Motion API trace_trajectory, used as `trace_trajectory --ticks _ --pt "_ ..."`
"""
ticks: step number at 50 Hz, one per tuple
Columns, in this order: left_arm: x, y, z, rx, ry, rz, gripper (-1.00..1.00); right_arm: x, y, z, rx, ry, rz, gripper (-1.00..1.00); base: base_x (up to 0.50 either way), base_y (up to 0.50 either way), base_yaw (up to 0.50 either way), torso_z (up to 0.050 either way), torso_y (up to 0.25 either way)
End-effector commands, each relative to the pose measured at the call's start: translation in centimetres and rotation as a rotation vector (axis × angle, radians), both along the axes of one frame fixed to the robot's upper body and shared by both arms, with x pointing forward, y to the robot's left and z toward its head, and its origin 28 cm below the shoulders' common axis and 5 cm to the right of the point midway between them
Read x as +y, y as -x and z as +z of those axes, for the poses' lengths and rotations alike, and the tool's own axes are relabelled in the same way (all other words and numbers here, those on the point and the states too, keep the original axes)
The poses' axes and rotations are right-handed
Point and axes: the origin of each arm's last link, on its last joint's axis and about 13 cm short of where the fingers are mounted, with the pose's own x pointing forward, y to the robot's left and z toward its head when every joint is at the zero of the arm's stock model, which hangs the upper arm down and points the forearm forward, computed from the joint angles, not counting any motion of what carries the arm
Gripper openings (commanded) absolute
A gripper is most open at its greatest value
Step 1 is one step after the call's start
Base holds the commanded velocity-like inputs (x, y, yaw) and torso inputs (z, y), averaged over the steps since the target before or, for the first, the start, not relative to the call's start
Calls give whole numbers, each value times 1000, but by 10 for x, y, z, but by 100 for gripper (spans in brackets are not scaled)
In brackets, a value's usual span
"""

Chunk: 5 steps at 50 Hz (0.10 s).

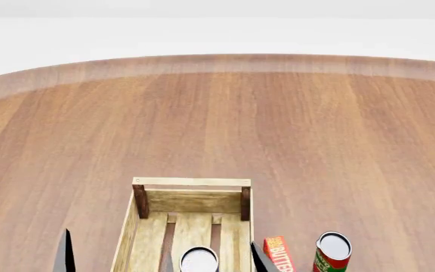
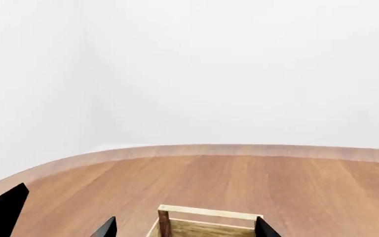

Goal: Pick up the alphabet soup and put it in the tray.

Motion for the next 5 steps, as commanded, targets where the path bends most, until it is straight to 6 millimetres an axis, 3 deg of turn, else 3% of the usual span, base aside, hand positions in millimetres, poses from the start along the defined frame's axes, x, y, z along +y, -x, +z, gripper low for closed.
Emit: trace_trajectory --ticks 1,5 --pt "-1 1 2 -8 -2 -3 100 -1 10 4 -35 -1 -17 100 0 0 0 0 0" --pt "-1 2 3 -11 2 -4 100 -2 12 4 -42 -1 -25 100 0 0 0 0 0"
